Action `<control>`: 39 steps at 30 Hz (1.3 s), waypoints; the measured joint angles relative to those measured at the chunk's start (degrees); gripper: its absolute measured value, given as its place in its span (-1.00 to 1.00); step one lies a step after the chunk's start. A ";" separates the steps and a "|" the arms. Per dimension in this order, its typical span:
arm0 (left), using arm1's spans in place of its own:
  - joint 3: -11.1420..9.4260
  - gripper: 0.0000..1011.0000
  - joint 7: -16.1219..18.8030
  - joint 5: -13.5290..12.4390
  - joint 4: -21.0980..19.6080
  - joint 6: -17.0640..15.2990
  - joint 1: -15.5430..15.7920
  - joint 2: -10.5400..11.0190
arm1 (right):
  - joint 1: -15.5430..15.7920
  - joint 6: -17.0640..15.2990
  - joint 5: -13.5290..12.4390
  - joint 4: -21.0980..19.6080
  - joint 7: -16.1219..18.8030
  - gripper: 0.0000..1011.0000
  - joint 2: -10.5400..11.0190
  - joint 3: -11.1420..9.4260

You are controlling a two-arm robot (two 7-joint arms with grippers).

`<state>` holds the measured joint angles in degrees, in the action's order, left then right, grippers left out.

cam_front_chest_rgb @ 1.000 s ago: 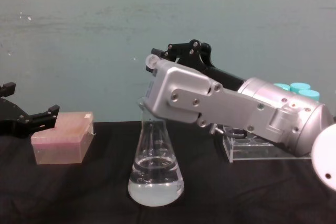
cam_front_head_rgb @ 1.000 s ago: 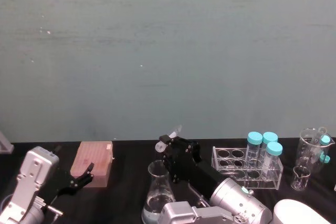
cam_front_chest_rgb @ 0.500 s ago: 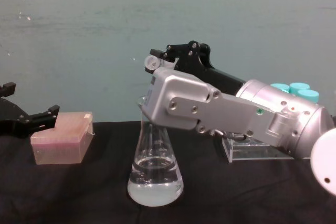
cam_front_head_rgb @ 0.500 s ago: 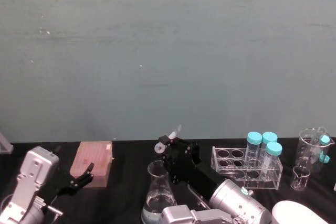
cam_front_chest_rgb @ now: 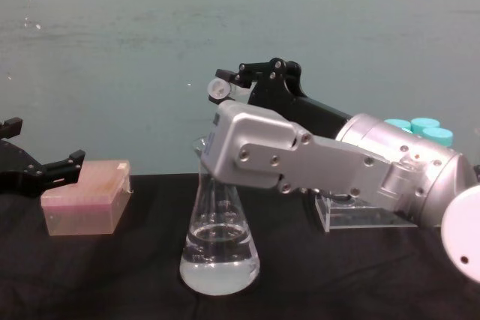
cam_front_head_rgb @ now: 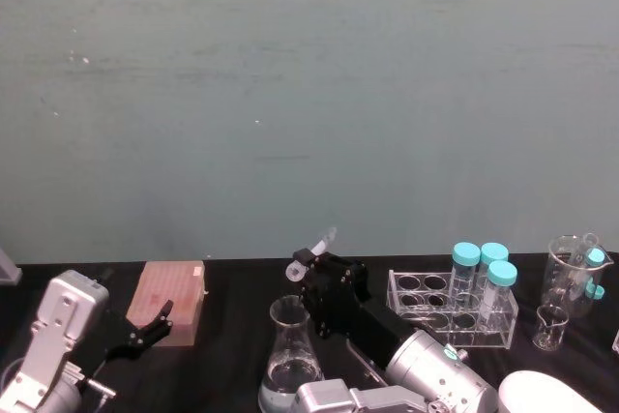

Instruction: Pour the liquid from the test tube into the beaker using one hand.

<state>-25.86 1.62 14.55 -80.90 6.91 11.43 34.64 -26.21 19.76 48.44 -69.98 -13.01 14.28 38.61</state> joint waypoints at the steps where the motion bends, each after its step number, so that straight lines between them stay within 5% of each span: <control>1: 0.00 0.98 0.00 0.00 0.00 0.00 0.00 0.00 | -0.02 -0.02 0.06 0.01 -0.04 -0.59 0.00 0.03; 39: 0.00 0.98 0.00 0.00 0.00 0.00 0.00 0.00 | -3.19 0.27 3.84 5.28 -5.87 -0.59 -0.72 1.79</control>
<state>-25.86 1.62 14.55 -80.90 6.91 11.43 34.65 -29.40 20.03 52.28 -64.70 -18.88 13.55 40.40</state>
